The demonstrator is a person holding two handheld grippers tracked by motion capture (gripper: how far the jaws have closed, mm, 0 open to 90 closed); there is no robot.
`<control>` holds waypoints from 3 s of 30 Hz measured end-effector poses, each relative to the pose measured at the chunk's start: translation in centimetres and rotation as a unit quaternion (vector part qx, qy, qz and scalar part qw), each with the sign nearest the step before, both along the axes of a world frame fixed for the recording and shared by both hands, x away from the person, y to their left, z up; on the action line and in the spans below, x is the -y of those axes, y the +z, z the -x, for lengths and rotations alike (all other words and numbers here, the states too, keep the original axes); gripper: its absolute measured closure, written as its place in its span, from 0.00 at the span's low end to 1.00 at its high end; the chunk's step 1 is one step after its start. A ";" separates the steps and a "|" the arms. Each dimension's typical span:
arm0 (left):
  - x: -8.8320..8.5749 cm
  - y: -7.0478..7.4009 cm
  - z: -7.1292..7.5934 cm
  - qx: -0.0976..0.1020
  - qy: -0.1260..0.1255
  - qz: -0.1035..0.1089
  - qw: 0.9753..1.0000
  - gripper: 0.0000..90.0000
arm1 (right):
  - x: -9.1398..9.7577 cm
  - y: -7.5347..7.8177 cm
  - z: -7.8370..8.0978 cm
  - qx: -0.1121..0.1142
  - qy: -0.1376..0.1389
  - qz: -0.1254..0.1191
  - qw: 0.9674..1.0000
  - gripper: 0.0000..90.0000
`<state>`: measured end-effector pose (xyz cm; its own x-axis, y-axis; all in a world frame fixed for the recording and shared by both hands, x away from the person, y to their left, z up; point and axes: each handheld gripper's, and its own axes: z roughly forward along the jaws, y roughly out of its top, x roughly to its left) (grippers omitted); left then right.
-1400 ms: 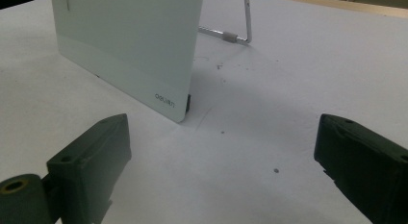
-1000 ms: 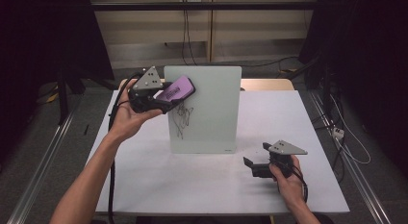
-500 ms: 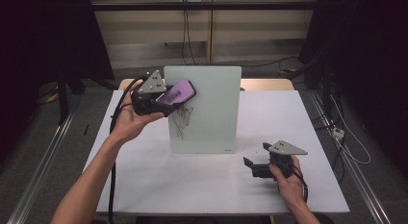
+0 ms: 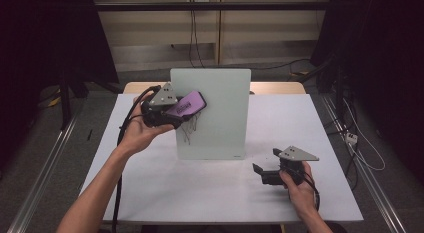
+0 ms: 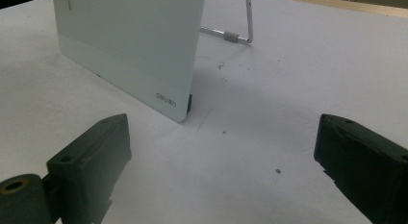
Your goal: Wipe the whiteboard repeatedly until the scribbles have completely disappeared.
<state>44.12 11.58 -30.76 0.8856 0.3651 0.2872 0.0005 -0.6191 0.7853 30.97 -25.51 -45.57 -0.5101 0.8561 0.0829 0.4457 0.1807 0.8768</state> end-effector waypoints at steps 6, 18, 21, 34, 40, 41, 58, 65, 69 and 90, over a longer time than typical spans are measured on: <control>0.3 -0.5 0.3 0.001 -0.001 -0.008 1.000 0.46 | 0.0 0.0 0.0 0.000 0.001 0.000 1.000 0.06; 0.3 -0.2 0.2 -0.002 0.000 -0.003 1.000 0.46 | 0.0 0.0 0.0 0.001 0.001 0.000 1.000 0.06; 0.0 0.6 -0.1 0.003 0.006 0.007 1.000 0.46 | 0.0 0.0 0.0 0.001 0.001 0.000 1.000 0.06; 0.0 1.1 -0.3 0.011 0.014 0.008 1.000 0.46 | 0.0 0.0 0.0 -0.002 0.001 -0.001 1.000 0.06; 0.3 0.2 0.1 0.008 0.009 -0.003 1.000 0.46 | -0.1 0.0 0.0 -0.002 0.001 0.000 1.000 0.06; 0.4 0.0 0.2 0.007 0.007 -0.006 1.000 0.46 | -0.1 0.0 0.0 -0.002 0.001 0.000 1.000 0.06; 2.2 -2.4 1.5 0.007 -0.014 -0.049 0.999 0.46 | -0.1 0.0 0.0 0.000 0.003 0.001 1.000 0.06; 1.3 -1.3 1.0 0.013 -0.003 -0.036 0.999 0.46 | 0.1 0.0 0.0 0.001 0.002 -0.001 1.000 0.06; 0.2 -0.2 0.7 0.022 0.014 -0.024 0.999 0.46 | 0.0 0.0 0.0 0.001 0.003 0.000 1.000 0.06; 0.4 -2.6 1.7 0.016 0.007 -0.046 0.999 0.46 | -0.2 0.0 0.0 -0.001 0.005 0.001 1.000 0.06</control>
<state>42.43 11.15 -33.39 0.8705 0.3486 0.3475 -0.0137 -0.6886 0.7251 30.98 -25.35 -45.55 -0.5185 0.8511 0.0822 0.4453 0.1866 0.8757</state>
